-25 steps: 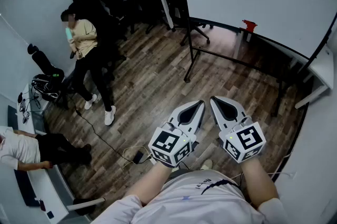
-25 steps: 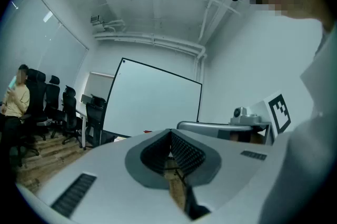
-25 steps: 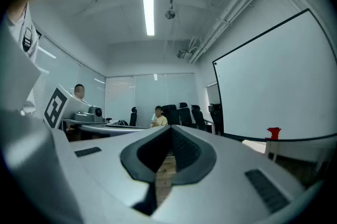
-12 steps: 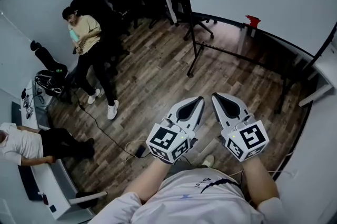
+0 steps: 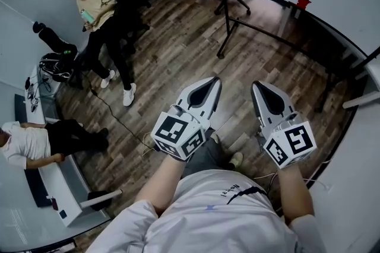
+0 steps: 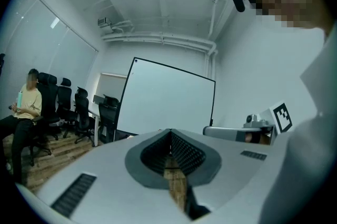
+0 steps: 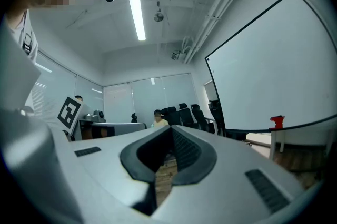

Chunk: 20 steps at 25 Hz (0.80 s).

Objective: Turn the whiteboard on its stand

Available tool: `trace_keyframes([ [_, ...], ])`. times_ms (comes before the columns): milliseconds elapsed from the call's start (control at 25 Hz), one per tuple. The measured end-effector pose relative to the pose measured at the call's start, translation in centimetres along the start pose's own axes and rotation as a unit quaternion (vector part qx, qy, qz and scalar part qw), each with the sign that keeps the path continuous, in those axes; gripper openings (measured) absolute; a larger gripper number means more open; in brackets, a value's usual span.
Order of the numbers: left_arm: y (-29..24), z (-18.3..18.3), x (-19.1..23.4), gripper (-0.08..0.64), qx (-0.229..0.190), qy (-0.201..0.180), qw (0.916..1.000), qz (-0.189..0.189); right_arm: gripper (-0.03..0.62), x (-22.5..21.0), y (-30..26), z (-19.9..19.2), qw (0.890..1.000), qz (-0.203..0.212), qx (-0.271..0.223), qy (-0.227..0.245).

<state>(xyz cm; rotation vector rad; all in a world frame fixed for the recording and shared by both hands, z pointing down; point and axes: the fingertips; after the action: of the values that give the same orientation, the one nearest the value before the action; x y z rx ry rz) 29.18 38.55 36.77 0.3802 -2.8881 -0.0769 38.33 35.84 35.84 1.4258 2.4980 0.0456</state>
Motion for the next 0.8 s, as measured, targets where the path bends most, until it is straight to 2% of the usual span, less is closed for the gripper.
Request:
trace_keyframes([
  [280,-4.2,-1.0,5.2,0.011,-0.006,0.016,0.9998,-0.010,0.011,-2.3,-5.5,-1.8,1.000,-0.004,0.012,0.007],
  [440,-7.3,-0.7,10.5,0.011,-0.009,0.024,0.9995,-0.019,0.011,-3.6,-11.0,-2.8,1.000,-0.011,0.015,0.010],
  [800,-13.9,1.5,22.8,0.012,-0.006,0.012,0.9983,-0.057,0.011,-5.2,-23.8,-3.9,0.999,-0.047,0.017,0.018],
])
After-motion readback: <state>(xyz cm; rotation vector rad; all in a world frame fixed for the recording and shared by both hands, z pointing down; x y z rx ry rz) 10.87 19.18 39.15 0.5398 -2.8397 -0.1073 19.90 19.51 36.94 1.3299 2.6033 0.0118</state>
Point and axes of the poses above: the fingertips, and each gripper's own axes: y backward along the fingers, x to its left, z out of its top, and after that the axes turned 10 degrees about -x, right-handed
